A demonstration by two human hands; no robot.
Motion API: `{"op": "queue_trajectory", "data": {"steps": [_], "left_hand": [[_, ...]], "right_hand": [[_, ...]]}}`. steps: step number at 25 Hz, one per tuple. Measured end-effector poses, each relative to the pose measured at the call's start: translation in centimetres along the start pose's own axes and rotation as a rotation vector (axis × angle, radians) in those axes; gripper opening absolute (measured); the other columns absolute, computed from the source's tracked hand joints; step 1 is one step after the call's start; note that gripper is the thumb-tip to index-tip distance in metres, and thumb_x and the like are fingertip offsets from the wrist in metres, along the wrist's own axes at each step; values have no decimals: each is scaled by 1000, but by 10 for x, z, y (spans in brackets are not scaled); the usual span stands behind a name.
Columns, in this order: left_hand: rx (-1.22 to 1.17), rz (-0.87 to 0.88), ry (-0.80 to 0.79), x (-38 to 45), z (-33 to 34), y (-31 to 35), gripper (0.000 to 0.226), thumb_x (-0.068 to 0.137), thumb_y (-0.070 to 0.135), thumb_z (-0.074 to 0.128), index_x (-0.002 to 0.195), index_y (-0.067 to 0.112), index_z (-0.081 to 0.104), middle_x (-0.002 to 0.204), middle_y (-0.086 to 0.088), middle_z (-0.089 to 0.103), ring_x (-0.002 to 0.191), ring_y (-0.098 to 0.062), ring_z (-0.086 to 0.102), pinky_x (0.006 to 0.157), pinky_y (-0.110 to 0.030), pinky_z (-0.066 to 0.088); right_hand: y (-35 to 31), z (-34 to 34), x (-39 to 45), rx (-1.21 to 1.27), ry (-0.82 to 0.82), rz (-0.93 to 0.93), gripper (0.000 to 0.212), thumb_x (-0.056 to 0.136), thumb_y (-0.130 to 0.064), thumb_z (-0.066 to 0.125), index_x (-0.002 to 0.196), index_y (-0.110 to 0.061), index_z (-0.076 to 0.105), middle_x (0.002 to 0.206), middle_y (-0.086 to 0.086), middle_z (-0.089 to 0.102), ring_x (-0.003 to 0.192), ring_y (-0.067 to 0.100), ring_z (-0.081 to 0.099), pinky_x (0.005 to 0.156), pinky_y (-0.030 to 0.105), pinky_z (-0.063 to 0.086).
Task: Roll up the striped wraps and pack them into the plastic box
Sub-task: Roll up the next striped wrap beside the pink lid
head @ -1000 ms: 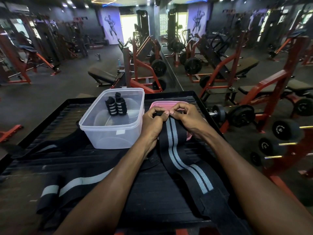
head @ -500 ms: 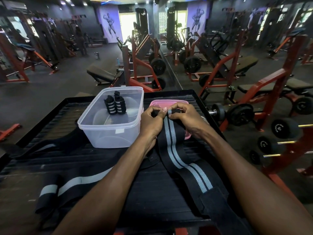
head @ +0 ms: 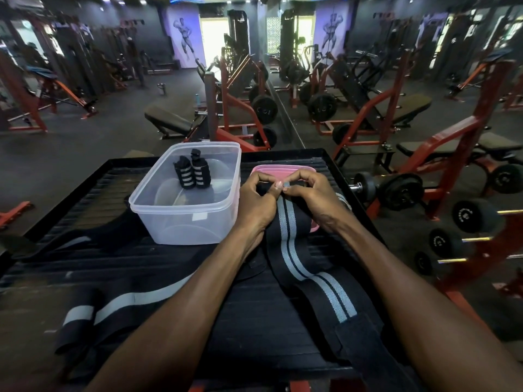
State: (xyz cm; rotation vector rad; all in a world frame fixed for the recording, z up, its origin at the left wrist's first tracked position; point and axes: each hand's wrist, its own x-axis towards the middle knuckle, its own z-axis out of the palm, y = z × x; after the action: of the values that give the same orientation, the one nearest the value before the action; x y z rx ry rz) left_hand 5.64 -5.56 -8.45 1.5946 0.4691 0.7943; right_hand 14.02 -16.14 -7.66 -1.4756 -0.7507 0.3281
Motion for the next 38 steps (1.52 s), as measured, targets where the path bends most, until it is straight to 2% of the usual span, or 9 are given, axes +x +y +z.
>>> {"op": "queue_trajectory", "data": {"steps": [7,11,15,20,24,26,30,34,38], "left_hand": [[-89,-131,2,-1,3,-1,12,94,24,70,82,21,68,90,-1,73,89,-17,69,92,-41,56],[-86,-86,9,0,2,-2,13,91,11,70,84,22,69,92,1,71,91,-13,66,94,-34,54],[-176,-218,-37,0,4,-1,4,92,17,69,91,14,71,96,-10,75,97,-27,72,96,-47,57],[-101,-99,-6,0,3,-4,12,93,12,68,86,22,70,93,1,72,90,-15,66,95,-39,54],[-185,-175,-31,-1,3,0,4,88,20,73,89,17,70,95,-7,76,96,-24,72,98,-47,56],[-175,-213,-45,0,3,-2,16,88,28,71,93,13,70,96,-11,76,97,-29,73,96,-48,56],[-103,-91,-7,1,3,-4,12,95,13,67,86,21,67,88,2,69,85,-14,63,92,-36,53],[-168,-146,-46,0,2,-3,9,92,16,71,85,22,70,92,-1,73,96,-21,70,98,-42,55],[-112,-151,-29,2,1,-5,6,93,21,71,87,21,72,91,0,73,93,-19,69,99,-45,55]], "right_hand": [[8,-3,5,-28,47,-38,11,70,-11,73,79,-17,71,86,16,70,84,24,63,83,42,50],[10,0,6,32,30,-10,2,81,-12,72,81,-14,71,82,6,70,83,19,63,83,37,48],[10,-1,6,42,30,-30,12,87,0,67,83,-12,68,81,4,69,83,18,63,84,32,49],[11,0,7,27,32,17,17,92,-7,63,79,-17,69,73,-6,69,77,13,62,80,31,47],[12,-5,7,-81,25,-59,12,93,-12,65,83,-18,67,82,-1,66,83,15,60,83,35,48],[12,-6,7,-53,11,-56,9,91,-10,66,86,-17,67,84,-1,66,86,15,61,87,37,49],[11,-1,8,-2,23,2,8,88,-22,67,81,-21,69,79,-1,67,82,17,61,83,37,48],[11,-7,8,-88,19,-46,11,95,-13,63,85,-15,68,82,4,65,81,16,59,82,35,48],[10,-3,6,-18,9,-27,7,91,-11,66,87,-15,68,85,6,67,85,18,61,85,35,49]]}}
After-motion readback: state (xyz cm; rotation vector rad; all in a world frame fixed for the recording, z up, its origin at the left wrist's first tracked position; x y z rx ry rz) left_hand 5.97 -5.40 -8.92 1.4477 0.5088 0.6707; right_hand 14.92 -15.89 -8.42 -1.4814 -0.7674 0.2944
